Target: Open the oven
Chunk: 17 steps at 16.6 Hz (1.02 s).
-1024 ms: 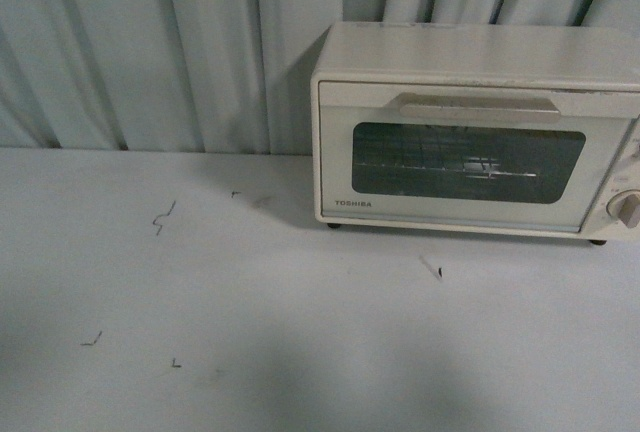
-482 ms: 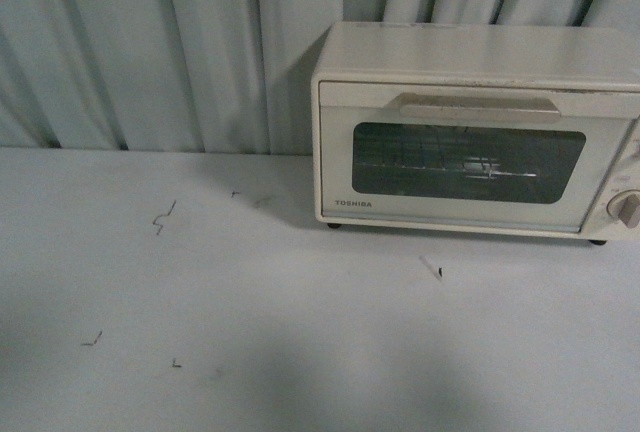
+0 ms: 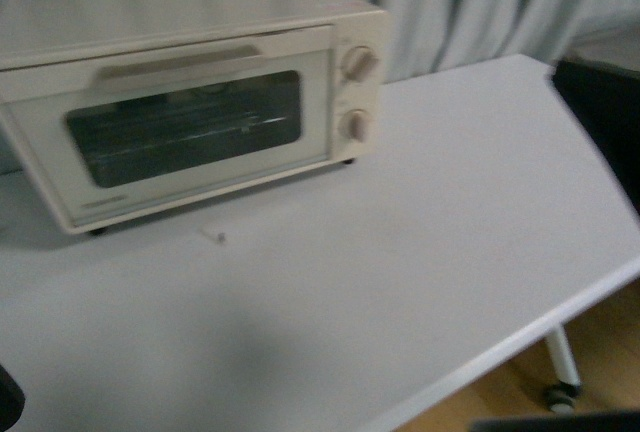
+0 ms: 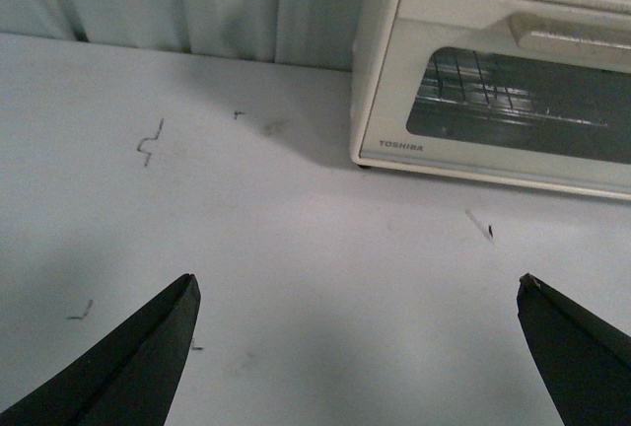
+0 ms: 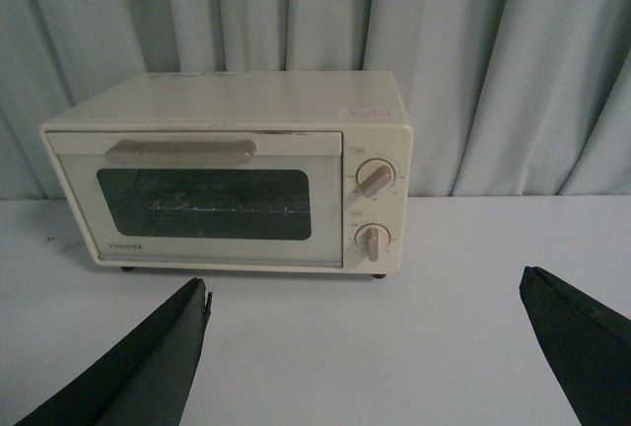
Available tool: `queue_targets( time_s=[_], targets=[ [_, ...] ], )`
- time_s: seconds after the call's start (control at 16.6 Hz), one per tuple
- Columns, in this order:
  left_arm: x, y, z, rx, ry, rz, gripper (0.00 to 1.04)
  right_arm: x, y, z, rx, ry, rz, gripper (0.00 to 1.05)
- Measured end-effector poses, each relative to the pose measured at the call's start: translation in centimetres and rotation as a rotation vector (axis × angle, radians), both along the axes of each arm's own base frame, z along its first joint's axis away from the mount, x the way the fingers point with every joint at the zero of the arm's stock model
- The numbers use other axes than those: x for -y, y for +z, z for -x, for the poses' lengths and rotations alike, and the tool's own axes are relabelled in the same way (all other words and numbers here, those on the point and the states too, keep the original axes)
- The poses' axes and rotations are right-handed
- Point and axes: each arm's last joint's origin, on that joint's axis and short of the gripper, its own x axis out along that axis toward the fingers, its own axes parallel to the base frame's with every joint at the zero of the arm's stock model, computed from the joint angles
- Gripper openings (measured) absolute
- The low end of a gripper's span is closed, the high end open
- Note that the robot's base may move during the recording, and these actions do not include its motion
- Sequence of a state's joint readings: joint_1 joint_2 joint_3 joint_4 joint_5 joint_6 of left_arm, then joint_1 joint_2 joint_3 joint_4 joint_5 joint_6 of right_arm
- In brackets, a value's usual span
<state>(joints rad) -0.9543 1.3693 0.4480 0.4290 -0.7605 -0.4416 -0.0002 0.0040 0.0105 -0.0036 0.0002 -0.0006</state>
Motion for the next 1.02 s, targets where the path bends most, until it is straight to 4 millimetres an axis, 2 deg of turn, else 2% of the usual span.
queue_targets(
  time_s=[0.06,0.12,0.18,0.42,0.66,0.84,1.02],
  targets=[
    [0.5,-0.5,-0.3,-0.023,0.004,-0.014,0.98,0.0,0.0,0.0,-0.001,0.0,0.0,0.98],
    [1.7,-2.2,-0.8,-0.058,0.052,-0.056,0.98,0.0,0.0,0.0,0.003,-0.002,0.0,0.98],
    [3.3,-3.6,0.3,-0.115,-0.07,-0.058,0.98,0.0,0.0,0.0,-0.001,0.004,0.0,0.98],
    [5.9,-5.0,-0.3,-0.135,-0.053,-0.031,0.98,0.0,0.0,0.0,0.0,0.003,0.0,0.98],
    [6.2,-6.9,-1.3,-0.155,-0.05,-0.06,0.98,0.0,0.0,0.0,0.001,0.002,0.0,0.98],
    [5.6,-8.6,-4.2,-0.14,0.005,-0.051,0.98,0.0,0.0,0.0,0.0,0.001,0.0,0.98],
    [4.9,-9.3,-7.3,-0.08,0.031,0.002,0.98,0.0,0.0,0.0,0.0,0.001,0.0,0.98]
  ],
)
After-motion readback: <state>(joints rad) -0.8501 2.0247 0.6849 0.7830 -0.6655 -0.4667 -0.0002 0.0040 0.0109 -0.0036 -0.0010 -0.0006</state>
